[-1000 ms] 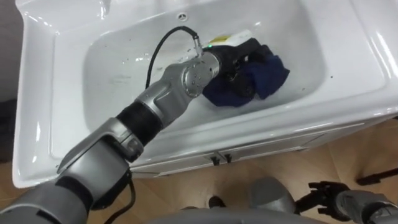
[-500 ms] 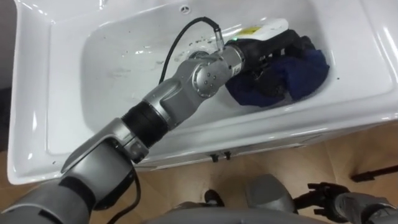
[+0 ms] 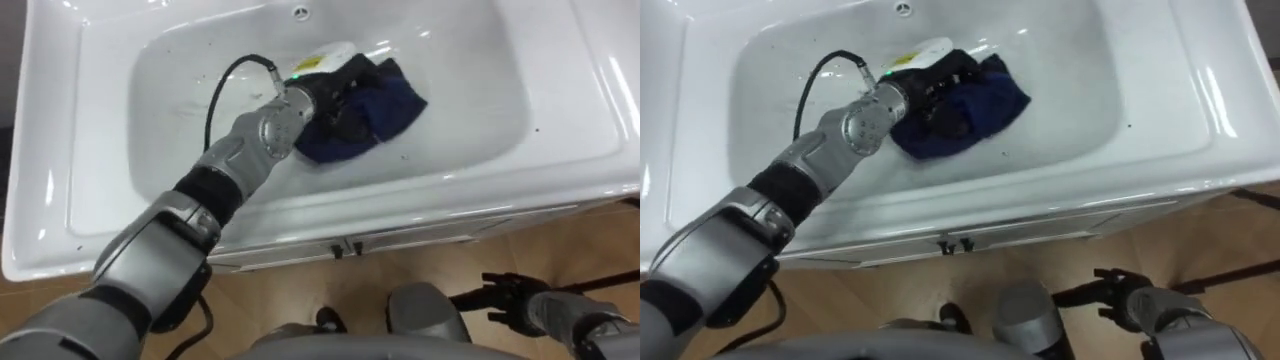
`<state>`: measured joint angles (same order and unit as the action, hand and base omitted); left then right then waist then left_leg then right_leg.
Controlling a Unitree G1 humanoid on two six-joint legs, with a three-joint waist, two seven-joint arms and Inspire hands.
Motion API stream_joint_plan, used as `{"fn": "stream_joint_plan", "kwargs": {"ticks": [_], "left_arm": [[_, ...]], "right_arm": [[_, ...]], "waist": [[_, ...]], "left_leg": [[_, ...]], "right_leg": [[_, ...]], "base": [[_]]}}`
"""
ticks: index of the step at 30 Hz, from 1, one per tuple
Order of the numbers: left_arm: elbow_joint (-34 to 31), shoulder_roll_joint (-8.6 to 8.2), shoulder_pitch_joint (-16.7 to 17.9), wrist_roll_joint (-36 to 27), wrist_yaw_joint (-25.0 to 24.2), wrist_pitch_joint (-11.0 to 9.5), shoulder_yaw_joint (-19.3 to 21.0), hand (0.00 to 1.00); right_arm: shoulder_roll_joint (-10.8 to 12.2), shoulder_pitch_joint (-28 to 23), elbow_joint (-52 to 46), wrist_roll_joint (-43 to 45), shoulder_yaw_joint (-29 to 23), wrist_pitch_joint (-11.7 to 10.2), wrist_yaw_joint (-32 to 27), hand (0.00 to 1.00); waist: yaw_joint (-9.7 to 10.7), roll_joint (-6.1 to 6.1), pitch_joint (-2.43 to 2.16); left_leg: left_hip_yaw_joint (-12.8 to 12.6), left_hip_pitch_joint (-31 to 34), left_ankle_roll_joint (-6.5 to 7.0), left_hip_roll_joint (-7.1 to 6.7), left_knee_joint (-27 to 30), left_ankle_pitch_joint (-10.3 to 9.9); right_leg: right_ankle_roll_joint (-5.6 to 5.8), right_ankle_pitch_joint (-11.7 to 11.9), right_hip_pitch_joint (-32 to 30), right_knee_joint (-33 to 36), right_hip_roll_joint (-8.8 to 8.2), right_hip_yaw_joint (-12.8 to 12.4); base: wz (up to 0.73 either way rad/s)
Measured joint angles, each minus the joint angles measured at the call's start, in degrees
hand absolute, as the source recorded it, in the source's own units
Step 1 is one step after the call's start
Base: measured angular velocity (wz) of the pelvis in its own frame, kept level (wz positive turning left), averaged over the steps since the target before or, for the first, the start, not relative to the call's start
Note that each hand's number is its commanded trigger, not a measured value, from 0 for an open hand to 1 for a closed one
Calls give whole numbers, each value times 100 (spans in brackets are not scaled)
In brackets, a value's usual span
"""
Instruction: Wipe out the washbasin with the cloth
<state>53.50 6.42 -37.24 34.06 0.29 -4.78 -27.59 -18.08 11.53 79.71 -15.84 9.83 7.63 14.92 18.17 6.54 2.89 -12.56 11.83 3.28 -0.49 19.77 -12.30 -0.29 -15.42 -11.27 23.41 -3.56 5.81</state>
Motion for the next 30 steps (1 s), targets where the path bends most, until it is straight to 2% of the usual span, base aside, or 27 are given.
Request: {"fn": "stream_joint_plan", "kwargs": {"ticks": [2, 5, 8, 10, 14, 18, 19, 21, 24, 26, 27, 28, 30], "left_arm": [[491, 149, -157, 280, 184, 0, 306, 100], [814, 257, -301, 681, 389, 4, 536, 100], [852, 347, -413, 1091, 603, 5, 641, 100], [868, 395, -432, 1207, 792, 6, 691, 100], [880, 602, -449, 1427, 1084, 6, 706, 100], [880, 760, -494, 1556, 1201, 6, 716, 100], [881, 843, -479, 1556, 1263, 6, 715, 100], [923, 963, -446, 1575, 1352, 5, 714, 100], [959, 1305, -292, 2013, 1563, 33, 731, 100], [959, 1456, -129, 2222, 1699, 98, 799, 100], [958, 1485, -56, 2279, 1759, 121, 852, 100], [958, 1509, 66, 2303, 1864, 193, 907, 100], [958, 1514, 211, 2317, 1963, 326, 951, 100]], "right_arm": [[51, 124, 21, -57, 1, 65, -110, 0], [112, 223, 19, -60, 0, 72, -185, 0], [162, 312, 14, -167, 4, 89, -296, 0], [211, 368, 13, -188, 12, 124, -372, 0], [234, 455, 14, -198, 17, 126, -389, 0], [221, 466, 40, -215, 15, 127, -399, 0], [218, 468, 36, -256, 10, 123, -409, 0], [199, 410, 32, -254, 4, 115, -428, 0], [163, 319, 34, -143, -2, 119, -475, 0], [155, 280, 36, -151, -87, 114, -494, 0], [147, 261, 37, -145, -106, 113, -499, 0], [114, 212, 36, -132, -109, 107, -505, 0], [82, 154, 35, -118, -112, 96, -545, 0]], "waist": [[-68, -21, 11], [-87, -51, 29], [-107, -102, 53], [-155, -109, 57], [-219, -162, 80], [-283, -162, 72], [-292, -146, 54], [-285, -148, 49], [-304, -141, 39], [-337, -138, 30], [-357, -126, 22], [-402, -87, -9], [-458, -75, -21]], "left_leg": [[-93, 71, 9, 31, 81, -4], [-155, 224, 21, 87, 219, 2], [-180, 498, 25, 126, 366, 5], [-254, 669, 25, 188, 480, 5], [-355, 946, 8, 289, 654, 13], [-429, 1178, -15, 390, 808, 23], [-448, 1218, -38, 413, 801, 37], [-450, 1230, -64, 435, 801, 55], [-454, 1211, -119, 484, 792, 90], [-453, 1162, -153, 486, 748, 114], [-453, 1144, -159, 492, 745, 117], [-445, 1130, -178, 506, 748, 129], [-439, 1069, -204, 506, 750, 150]], "right_leg": [[-12, -20, -176, 144, 21, -113], [-51, -14, -388, 302, -11, -113], [-78, -28, -729, 571, -5, -179], [-116, 17, -894, 657, 68, -270], [-168, 65, -1220, 848, 124, -386], [-175, 129, -1432, 864, 230, -387], [-196, 165, -1489, 857, 256, -406], [-230, 184, -1504, 868, 274, -401], [-297, 193, -1508, 880, 315, -395], [-326, 190, -1482, 878, 334, -407], [-357, 200, -1466, 874, 342, -410], [-404, 215, -1444, 862, 353, -406], [-424, 206, -1391, 846, 352, -405]], "base": [[-23], [-14], [-8], [-22], [-17], [-12], [-11], [-6], [0], [-2], [0], [0], [4]]}}
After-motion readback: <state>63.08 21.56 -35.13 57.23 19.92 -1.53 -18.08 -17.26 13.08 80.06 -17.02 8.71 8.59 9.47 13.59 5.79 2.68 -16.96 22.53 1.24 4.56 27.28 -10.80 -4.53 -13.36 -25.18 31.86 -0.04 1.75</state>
